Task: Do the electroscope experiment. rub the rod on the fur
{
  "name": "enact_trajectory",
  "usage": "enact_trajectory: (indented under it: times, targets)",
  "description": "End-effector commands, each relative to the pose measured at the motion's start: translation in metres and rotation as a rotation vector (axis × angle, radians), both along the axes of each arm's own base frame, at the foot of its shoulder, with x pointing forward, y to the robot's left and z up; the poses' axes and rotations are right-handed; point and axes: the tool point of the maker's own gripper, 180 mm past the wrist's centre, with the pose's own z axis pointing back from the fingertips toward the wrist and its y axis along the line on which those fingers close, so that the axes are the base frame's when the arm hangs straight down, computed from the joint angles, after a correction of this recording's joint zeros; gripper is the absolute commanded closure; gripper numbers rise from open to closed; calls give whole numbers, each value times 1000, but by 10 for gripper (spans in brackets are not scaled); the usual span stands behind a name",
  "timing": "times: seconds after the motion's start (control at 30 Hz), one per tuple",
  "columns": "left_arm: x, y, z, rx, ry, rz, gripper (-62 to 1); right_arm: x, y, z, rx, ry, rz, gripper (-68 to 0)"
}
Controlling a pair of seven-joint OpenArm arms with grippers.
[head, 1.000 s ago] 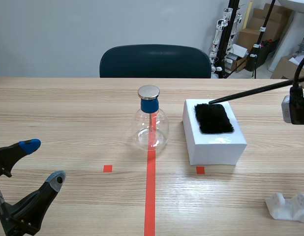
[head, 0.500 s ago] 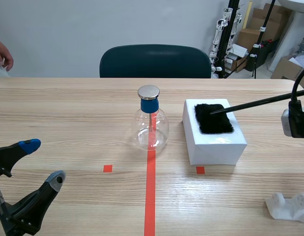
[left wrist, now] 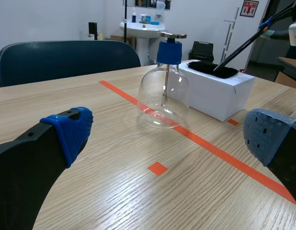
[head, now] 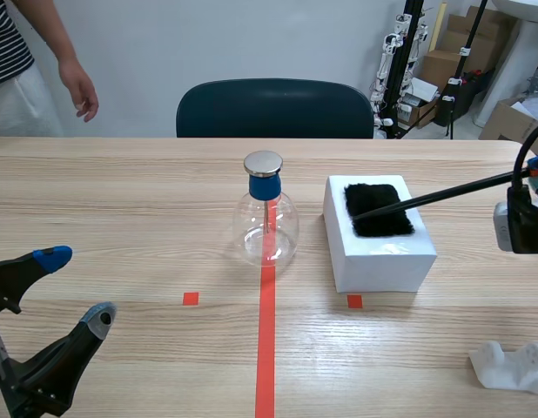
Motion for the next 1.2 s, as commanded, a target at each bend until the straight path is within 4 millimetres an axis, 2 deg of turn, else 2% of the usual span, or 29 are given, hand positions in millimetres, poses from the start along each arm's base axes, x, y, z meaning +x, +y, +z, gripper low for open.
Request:
enact_trajectory:
  times: [0.0,0.2,0.37,0.43,0.63,0.7,0.97,1.03,1.17]
  targets:
    - [3,4,8,-17,-27,9,-623,8,-11,18,-35,-59,-38,1]
    - [3,4,8,-17,-27,9,-623,9,-23,24,-60,-88,-96,1]
    - [3,4,8,-17,-27,9,-623,6,1,13,-5,-29,22,1]
    - [3,4,8,-17,-27,9,-623,6,2,13,0,-25,30,1]
    - [3,4,8,-17,-27,9,-623,10,-23,24,-41,-90,-106,1]
    - [3,4,8,-17,-27,9,-623,10,-26,25,-47,-97,-120,1]
    - [3,4,8,-17,-27,9,-623,6,3,14,11,-31,27,1]
    - [3,4,8,-17,-27,9,-623,7,0,15,6,-38,12,1]
    - [3,4,8,-17,-27,9,-623,10,-22,24,-39,-88,-101,1]
